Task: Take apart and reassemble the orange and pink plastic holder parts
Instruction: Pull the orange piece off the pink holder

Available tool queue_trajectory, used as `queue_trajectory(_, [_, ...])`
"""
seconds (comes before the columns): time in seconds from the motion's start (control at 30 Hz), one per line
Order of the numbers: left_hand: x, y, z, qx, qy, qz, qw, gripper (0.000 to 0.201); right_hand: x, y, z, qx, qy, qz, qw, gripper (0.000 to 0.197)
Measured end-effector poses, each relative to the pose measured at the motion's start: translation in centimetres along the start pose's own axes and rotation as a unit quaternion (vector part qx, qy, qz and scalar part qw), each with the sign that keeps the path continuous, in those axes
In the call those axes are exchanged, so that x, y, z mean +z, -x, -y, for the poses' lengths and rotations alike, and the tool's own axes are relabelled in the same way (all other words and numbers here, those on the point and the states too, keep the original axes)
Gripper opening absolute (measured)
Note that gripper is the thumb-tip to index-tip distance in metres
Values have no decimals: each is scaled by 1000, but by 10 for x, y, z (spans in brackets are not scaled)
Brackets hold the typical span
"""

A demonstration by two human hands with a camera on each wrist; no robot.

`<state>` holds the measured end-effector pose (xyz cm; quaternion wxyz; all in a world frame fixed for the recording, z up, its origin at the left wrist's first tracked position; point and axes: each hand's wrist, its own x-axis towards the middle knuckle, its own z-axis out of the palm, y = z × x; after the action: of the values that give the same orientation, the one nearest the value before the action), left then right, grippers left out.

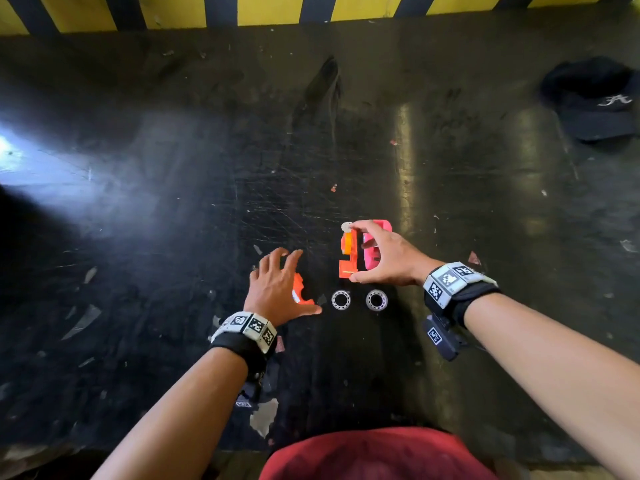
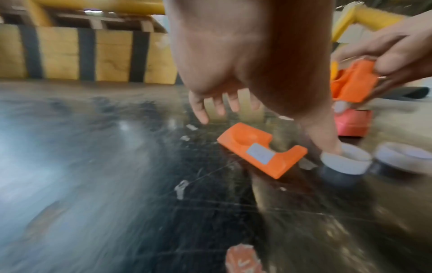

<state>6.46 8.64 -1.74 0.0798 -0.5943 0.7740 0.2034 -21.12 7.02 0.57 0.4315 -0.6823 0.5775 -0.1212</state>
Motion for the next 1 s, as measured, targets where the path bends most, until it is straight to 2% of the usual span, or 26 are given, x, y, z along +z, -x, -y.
queue_trajectory(0.07, [-1, -1, -19, 76, -43, -42, 995, 86, -1, -1, -2, 6, 0, -10, 1000, 99])
queue_trajectory(0.13, [0, -4, -42, 111, -77, -37, 990, 63, -4, -1, -4, 17, 2, -21, 1000, 99])
queue_trajectory(0.27, [12, -10, -71, 83, -130, 20, 988, 65, -9, 2, -8, 17, -9, -29, 999, 100])
queue_trajectory(0.43, [19, -14, -71, 85, -126, 30, 988, 59, -14, 7, -14, 10, -4, -30, 999, 100])
queue_trajectory(0.53, [13, -16, -64, 71, -63, 24, 995, 70, -15, 7, -16, 9, -5, -27, 1000, 100])
queue_trajectory(0.6, [5, -23, -59, 64, 34, -15, 997, 57, -15, 7, -16, 5, 0, -23, 1000, 101])
queue_trajectory(0.67, [-8, -33, -58, 71, 139, -45, 987, 43, -14, 6, -16, 1, 8, -22, 1000, 101])
queue_trajectory(0.77, [-35, -48, -64, 90, 248, -16, 964, 48, -10, 4, -14, -14, 6, -28, 1000, 100])
queue_trajectory(0.87, [-49, -56, -70, 105, 281, 11, 954, 41, -8, 3, -11, -25, 2, -25, 999, 100])
queue_trajectory(1.0, [-46, -52, -65, 65, 344, 1, 937, 30, -8, 5, -13, -22, 9, -26, 999, 99])
